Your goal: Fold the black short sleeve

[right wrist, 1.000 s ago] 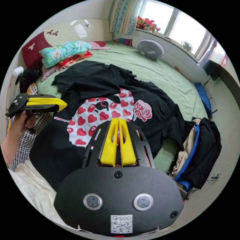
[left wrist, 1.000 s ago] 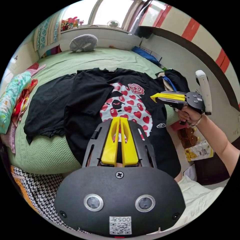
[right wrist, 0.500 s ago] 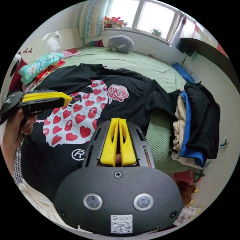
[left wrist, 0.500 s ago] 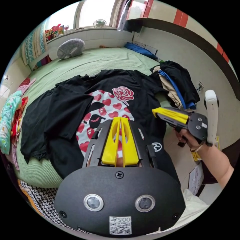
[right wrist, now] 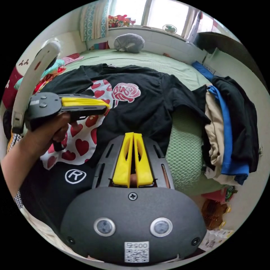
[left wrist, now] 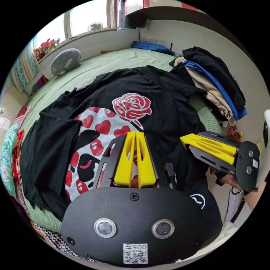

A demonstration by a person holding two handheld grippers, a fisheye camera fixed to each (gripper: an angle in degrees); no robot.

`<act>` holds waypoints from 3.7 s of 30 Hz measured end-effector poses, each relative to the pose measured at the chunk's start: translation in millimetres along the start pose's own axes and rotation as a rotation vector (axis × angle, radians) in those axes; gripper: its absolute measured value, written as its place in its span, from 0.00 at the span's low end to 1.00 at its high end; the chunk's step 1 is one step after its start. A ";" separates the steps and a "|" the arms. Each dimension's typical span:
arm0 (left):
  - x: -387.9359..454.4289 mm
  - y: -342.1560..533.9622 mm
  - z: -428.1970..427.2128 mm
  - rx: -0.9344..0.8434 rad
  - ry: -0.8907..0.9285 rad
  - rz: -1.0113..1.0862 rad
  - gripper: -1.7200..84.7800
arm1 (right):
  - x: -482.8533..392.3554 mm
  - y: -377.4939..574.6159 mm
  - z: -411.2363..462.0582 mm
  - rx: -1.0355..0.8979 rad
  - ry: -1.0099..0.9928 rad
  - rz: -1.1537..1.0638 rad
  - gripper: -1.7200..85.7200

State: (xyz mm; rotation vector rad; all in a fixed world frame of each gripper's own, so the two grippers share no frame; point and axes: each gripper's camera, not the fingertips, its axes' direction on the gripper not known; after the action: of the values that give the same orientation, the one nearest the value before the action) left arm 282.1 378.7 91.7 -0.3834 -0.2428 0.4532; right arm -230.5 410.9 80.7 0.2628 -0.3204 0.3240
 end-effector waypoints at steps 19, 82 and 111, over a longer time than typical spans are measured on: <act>-46.1 -0.1 26.8 0.062 0.286 -0.058 0.02 | 128.2 -76.7 -93.4 0.020 0.036 0.375 0.10; -120.1 -70.2 98.5 0.065 0.368 -0.204 0.14 | -76.3 -325.2 -15.1 -0.206 0.294 -0.274 0.11; -137.4 -11.0 19.3 0.150 0.330 -0.164 0.07 | 23.9 -368.4 -67.6 -0.122 0.019 -0.037 0.12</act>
State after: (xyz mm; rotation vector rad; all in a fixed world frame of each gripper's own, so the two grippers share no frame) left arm 160.4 311.1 94.0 -0.2833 0.0801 0.2398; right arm -62.0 100.6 -46.7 0.1457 -0.3152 0.2688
